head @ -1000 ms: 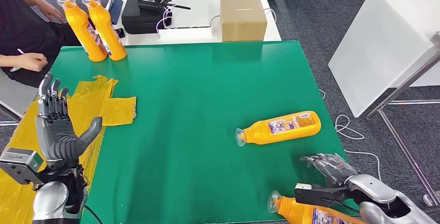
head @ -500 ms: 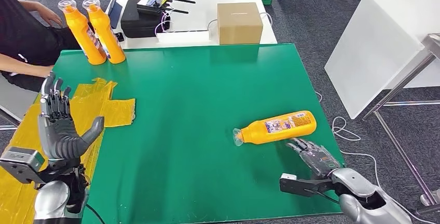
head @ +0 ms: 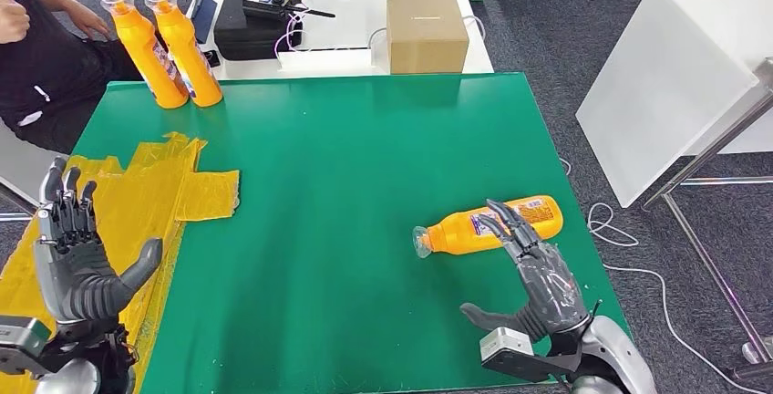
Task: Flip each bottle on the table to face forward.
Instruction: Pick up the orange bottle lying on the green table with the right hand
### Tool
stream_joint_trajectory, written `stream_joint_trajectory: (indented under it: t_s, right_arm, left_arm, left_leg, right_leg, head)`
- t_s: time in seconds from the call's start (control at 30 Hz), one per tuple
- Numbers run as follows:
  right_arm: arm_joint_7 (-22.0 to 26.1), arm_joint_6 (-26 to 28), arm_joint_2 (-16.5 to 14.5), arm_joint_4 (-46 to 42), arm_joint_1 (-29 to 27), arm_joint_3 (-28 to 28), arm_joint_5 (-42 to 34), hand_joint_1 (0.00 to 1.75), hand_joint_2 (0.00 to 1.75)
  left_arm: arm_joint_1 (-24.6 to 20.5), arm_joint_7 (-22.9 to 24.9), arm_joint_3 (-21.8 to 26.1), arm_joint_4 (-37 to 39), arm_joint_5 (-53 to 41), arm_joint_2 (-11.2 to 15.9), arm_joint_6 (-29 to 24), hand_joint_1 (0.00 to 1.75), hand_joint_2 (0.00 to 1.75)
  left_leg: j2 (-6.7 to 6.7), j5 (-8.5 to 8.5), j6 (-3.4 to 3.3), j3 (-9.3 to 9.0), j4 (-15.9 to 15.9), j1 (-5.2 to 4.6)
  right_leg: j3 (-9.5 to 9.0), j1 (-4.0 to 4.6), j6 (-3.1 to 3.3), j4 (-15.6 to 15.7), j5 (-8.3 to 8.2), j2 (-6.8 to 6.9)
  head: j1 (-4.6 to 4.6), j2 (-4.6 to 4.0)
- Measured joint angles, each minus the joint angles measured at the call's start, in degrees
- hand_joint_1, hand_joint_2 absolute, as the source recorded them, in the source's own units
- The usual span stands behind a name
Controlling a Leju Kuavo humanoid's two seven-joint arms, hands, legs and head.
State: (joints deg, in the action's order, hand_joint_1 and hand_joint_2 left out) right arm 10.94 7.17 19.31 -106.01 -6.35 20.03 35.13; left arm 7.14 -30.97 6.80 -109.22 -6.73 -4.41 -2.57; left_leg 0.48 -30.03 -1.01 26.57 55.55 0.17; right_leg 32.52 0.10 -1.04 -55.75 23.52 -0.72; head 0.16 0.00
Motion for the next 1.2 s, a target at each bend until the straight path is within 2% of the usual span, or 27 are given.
stream_joint_trajectory:
  t_s: [0.3, 0.47, 0.57, 0.67, 0.83, 0.9, 1.07, 1.2]
  right_arm:
    - [0.4, -0.5, -1.9, -3.4, -1.5, -4.0, 1.5, 0.00, 1.75]
    - [-2.4, -4.7, -0.6, -2.5, 1.2, -7.3, -0.5, 0.00, 1.75]
    - [-3.9, -9.2, 2.3, 0.0, 4.0, -10.6, -1.6, 0.00, 1.75]
    - [-4.7, -13.9, 6.8, 3.4, 7.0, -13.8, -3.9, 0.00, 1.75]
    - [-5.4, -16.2, 11.1, 6.3, 9.5, -16.8, -5.3, 0.00, 1.75]
    - [-7.1, -18.7, 13.1, 7.8, 10.9, -16.9, -6.8, 0.00, 1.75]
    - [-9.1, -29.3, 21.7, 15.9, 18.9, -16.0, -14.1, 0.00, 1.75]
    - [-9.1, -32.8, 25.9, 23.0, 26.4, -12.2, -15.3, 0.00, 1.75]
  left_arm:
    - [0.9, -0.2, 0.3, -0.8, -0.9, -1.0, 0.4, 0.00, 1.75]
    - [0.4, -0.1, -0.1, -0.8, -1.4, -1.2, 0.6, 0.00, 1.75]
    - [-0.3, 0.4, -0.6, -0.6, -1.5, -1.2, 0.4, 0.00, 1.75]
    - [-1.5, 0.9, -1.0, -0.1, -1.5, -1.2, 0.3, 0.00, 1.75]
    - [-2.4, 1.0, -1.1, 0.6, -1.3, -1.2, 0.3, 0.00, 1.75]
    - [-2.9, 1.0, -1.3, 1.0, -1.0, -1.2, 0.4, 0.00, 1.75]
    - [-5.3, 1.1, -2.2, 2.9, -0.1, -0.8, 1.1, 0.00, 1.75]
    - [-8.2, 1.1, -3.3, 5.3, 0.4, -0.3, 1.4, 0.00, 1.75]
  left_leg:
    - [0.00, -0.01, -0.02, 0.03, 0.0, -0.08]
    - [0.01, 0.00, -0.02, 0.01, 0.0, -0.09]
    - [0.01, 0.03, -0.07, 0.00, 0.0, -0.12]
    - [-0.01, 0.06, -0.11, 0.01, 0.0, -0.20]
    - [-0.01, 0.03, -0.12, 0.05, 0.0, -0.20]
    - [-0.01, 0.03, -0.13, 0.12, 0.0, -0.20]
    - [-0.03, 0.08, -0.20, 0.19, 0.0, -0.26]
    - [-0.03, 0.12, -0.25, 0.15, 0.1, -0.28]
  right_leg:
    - [0.05, -0.14, -0.01, 0.0, 0.00, 0.00]
    - [0.05, -0.14, -0.02, 0.0, -0.02, -0.01]
    - [0.04, -0.16, -0.04, 0.0, -0.04, 0.00]
    - [0.03, -0.20, -0.06, 0.0, -0.05, 0.04]
    - [0.10, -0.19, -0.06, 0.0, -0.05, 0.05]
    - [0.16, -0.19, -0.06, 0.0, -0.04, 0.05]
    - [0.18, -0.31, -0.09, 0.0, -0.08, 0.07]
    - [0.17, -0.33, -0.13, 0.0, -0.11, 0.07]
  head:
    - [-0.01, 0.00]
    - [-0.03, 0.00]
    - [-0.01, 0.00]
    - [0.00, 0.00]
    - [-0.03, 0.00]
    - [-0.04, 0.00]
    - [-0.01, 0.00]
    - [-0.02, 0.00]
